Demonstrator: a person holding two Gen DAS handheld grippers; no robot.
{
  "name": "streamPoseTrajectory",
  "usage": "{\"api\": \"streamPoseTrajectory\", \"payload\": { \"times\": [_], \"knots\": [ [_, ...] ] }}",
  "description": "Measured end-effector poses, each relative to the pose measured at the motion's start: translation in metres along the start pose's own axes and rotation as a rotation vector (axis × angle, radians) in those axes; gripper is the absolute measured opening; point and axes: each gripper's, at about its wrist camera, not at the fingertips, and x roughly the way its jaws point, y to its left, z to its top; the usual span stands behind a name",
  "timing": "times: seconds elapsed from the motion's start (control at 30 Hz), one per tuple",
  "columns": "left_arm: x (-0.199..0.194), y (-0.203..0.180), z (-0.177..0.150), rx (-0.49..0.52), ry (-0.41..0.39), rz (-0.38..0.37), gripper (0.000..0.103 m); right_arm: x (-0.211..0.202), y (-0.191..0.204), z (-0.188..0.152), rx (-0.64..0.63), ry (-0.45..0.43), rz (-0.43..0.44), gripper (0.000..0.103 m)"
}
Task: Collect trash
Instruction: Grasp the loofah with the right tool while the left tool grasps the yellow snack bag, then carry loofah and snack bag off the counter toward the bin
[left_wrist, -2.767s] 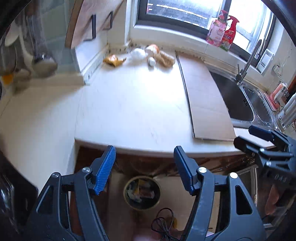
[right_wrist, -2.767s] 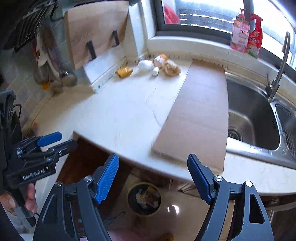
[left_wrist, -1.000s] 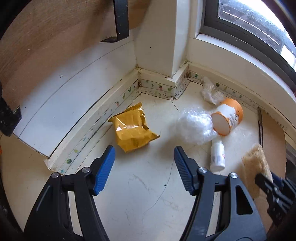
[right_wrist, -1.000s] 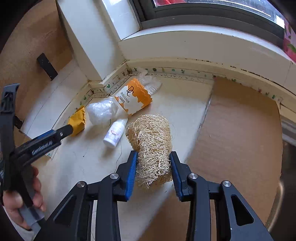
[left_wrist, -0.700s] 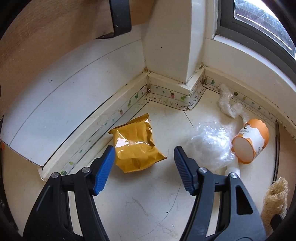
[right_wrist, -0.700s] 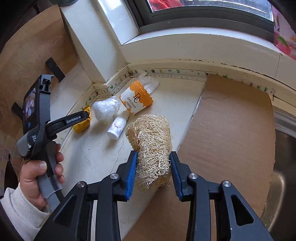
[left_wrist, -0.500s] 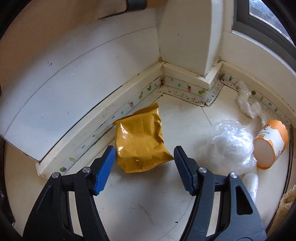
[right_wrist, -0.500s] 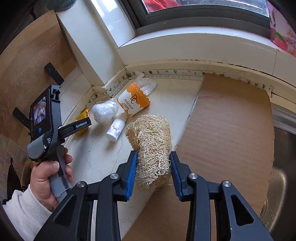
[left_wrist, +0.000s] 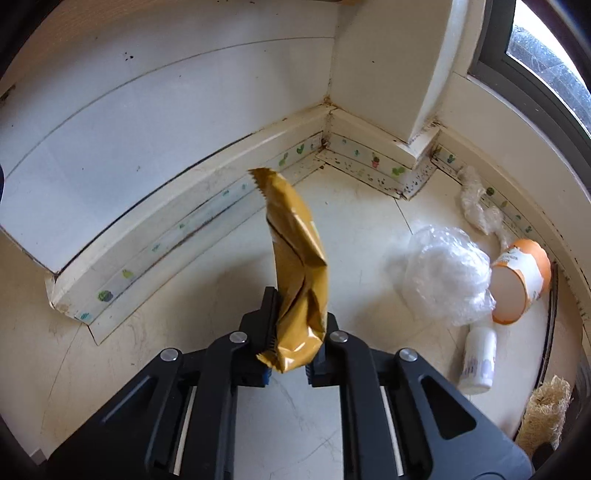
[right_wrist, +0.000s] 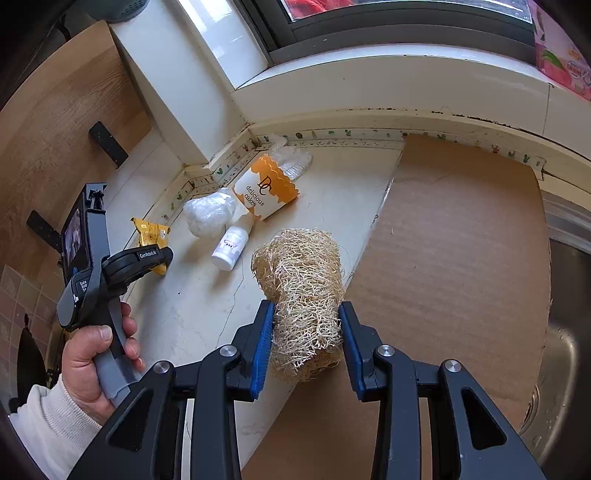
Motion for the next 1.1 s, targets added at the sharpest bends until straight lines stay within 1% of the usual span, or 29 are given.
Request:
{"api": "streamPoseTrajectory", "payload": {
  "times": [0.2,0.33,0.5,0.63,0.83,0.97,1.1],
  "knots": [
    [-0.029,0.004,-0.037,0.043,0.047,-0.084,0.007,-0.009,0.009,-0.01,-0.004,0.002,0.022,0.035],
    [-0.053,0.006,-0.056,0.095,0.068,-0.123,0.007,-0.019,0.018,-0.018,-0.003,0.0,0.04,0.035],
    [-0.096,0.027,-0.083,0.144,0.089,-0.167,0.007,-0.036,0.039,-0.035,-0.009,0.001,0.055,0.035],
    [-0.141,0.05,-0.114,0.203,0.078,-0.193,0.007,-0.053,0.059,-0.056,-0.025,-0.007,0.053,0.035],
    [-0.202,0.087,-0.16,0.289,0.052,-0.244,0.007,-0.089,0.101,-0.109,-0.056,-0.01,0.031,0.035],
    [-0.234,0.118,-0.191,0.345,0.02,-0.251,0.007,-0.115,0.133,-0.156,-0.07,-0.005,0.01,0.035],
    [-0.259,0.151,-0.223,0.37,0.011,-0.272,0.007,-0.138,0.164,-0.203,-0.096,0.001,-0.005,0.035]
  ]
}}
